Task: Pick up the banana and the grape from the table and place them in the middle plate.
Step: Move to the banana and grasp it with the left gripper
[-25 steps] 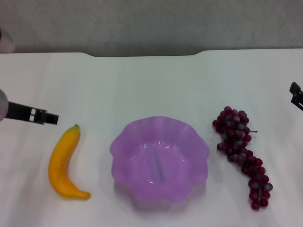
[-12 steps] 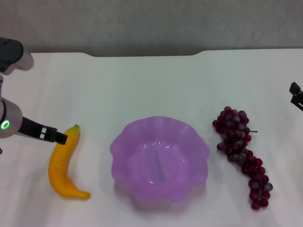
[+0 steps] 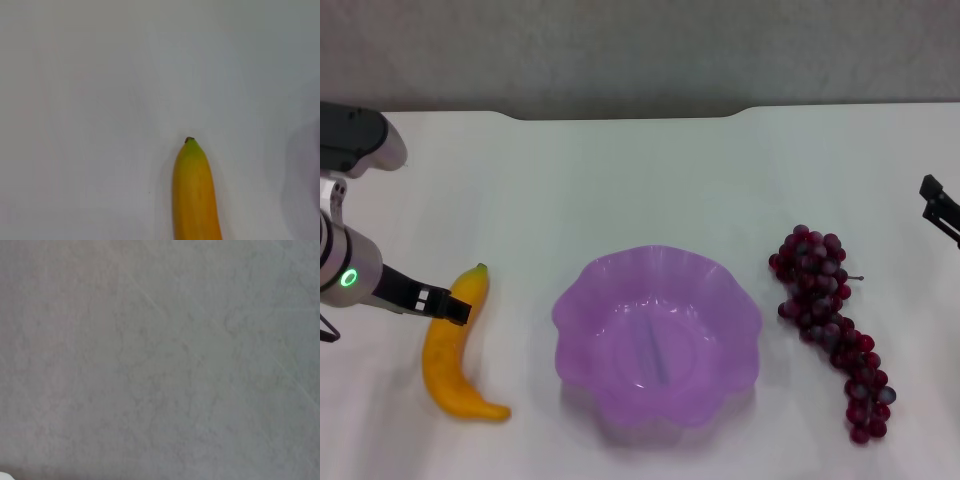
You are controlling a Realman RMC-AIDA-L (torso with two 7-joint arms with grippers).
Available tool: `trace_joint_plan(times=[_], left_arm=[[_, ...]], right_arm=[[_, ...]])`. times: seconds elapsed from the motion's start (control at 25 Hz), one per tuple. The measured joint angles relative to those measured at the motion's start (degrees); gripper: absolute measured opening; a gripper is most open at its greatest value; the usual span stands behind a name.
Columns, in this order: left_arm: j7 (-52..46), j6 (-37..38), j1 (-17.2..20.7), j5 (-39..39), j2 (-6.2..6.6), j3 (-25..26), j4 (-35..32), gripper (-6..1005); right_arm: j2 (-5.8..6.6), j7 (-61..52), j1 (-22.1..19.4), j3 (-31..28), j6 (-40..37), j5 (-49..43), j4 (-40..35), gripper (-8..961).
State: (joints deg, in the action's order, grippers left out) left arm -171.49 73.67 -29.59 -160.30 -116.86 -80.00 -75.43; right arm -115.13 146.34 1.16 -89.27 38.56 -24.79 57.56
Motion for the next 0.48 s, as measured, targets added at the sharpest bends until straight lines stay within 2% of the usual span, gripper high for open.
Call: trace_joint_plan(times=[0.48], left_arm=[[-0.1, -2.5, -1.1, 0.3, -0.13, 0.8, 5.2, 811]], right_arm=[[0.08, 0.0, 0.6, 0.5, -0.3, 0.0, -0.1, 879]])
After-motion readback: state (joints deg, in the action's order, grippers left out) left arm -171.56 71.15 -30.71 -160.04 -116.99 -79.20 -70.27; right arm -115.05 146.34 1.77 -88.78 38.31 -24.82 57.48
